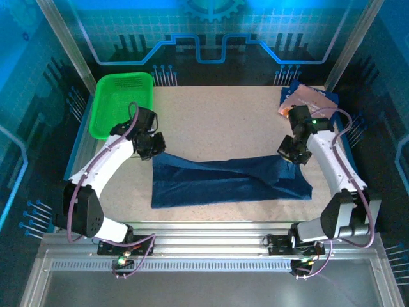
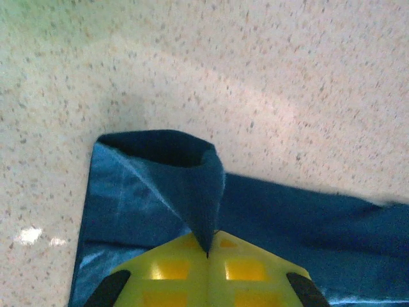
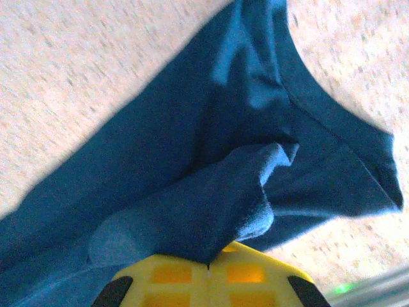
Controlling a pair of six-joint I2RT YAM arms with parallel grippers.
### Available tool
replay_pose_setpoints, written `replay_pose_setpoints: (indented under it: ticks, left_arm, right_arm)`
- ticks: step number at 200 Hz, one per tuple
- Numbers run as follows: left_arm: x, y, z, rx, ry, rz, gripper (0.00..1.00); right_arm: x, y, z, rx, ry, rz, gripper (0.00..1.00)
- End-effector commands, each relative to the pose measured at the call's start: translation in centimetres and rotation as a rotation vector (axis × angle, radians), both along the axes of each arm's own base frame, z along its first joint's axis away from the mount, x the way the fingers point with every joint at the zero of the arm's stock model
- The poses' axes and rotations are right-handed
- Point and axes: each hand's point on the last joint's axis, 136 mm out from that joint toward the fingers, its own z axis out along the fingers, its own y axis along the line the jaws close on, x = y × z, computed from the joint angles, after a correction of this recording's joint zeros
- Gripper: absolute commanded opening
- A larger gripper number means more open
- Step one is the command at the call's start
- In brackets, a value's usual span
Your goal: Fold and stack the t-shirts
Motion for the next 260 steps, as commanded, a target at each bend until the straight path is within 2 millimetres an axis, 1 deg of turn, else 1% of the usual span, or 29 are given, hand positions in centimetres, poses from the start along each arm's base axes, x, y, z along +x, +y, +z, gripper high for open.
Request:
replay_pose_setpoints:
  ticks: [1, 28, 61, 97, 115, 129, 162, 193, 209, 224, 251, 260]
  left_arm:
    - [1.9, 0.6, 0.7, 0.038, -0.046, -0.020, 0.00]
    - [3.9, 0.6, 1.2, 0.055, -0.080, -0.030, 0.00]
    - [6.3, 0.6, 1.6, 0.071, -0.113, -0.044, 0.00]
    - [8.0, 0.3, 1.9, 0.068, -0.134, -0.056, 0.00]
    - [8.3, 0.5, 1.8, 0.074, -0.139, -0.055, 0.00]
    - [8.5, 0.4, 1.4, 0.074, -0.137, -0.060, 0.00]
    - [8.8, 0.9, 0.0, 0.088, -0.107, -0.055, 0.00]
    - [9.1, 1.1, -0.2, 0.092, -0.108, -0.047, 0.00]
    - [9.2, 1.1, -0.3, 0.096, -0.106, -0.048, 0.00]
    - [9.3, 1.1, -0.4, 0.098, -0.104, -0.049, 0.00]
    - [9.3, 1.1, -1.3, 0.096, -0.085, -0.053, 0.00]
    - [9.2, 1.1, -1.6, 0.096, -0.078, -0.054, 0.00]
  right_arm:
    - [3.0, 0.4, 0.9, 0.055, -0.048, 0.049, 0.00]
    - [6.3, 0.4, 1.2, 0.068, -0.074, 0.078, 0.00]
    - [9.9, -0.3, 1.4, 0.071, -0.104, 0.105, 0.00]
    - [14.1, -0.6, 3.6, 0.055, -0.206, 0.163, 0.00]
    - [15.8, -0.7, 4.4, 0.038, -0.243, 0.196, 0.00]
    - [17.1, -0.8, 4.7, 0.027, -0.266, 0.218, 0.00]
    - [19.3, -0.5, 4.7, 0.027, -0.309, 0.256, 0.00]
    - [21.2, -0.7, 5.2, -0.009, -0.359, 0.303, 0.00]
    - [22.1, -0.2, 5.6, -0.004, -0.390, 0.351, 0.00]
    - [22.9, 0.4, 5.5, 0.016, -0.402, 0.393, 0.00]
    - [24.4, 1.0, 5.7, 0.038, -0.432, 0.436, 0.00]
    - [24.8, 1.4, 6.0, 0.054, -0.449, 0.448, 0.00]
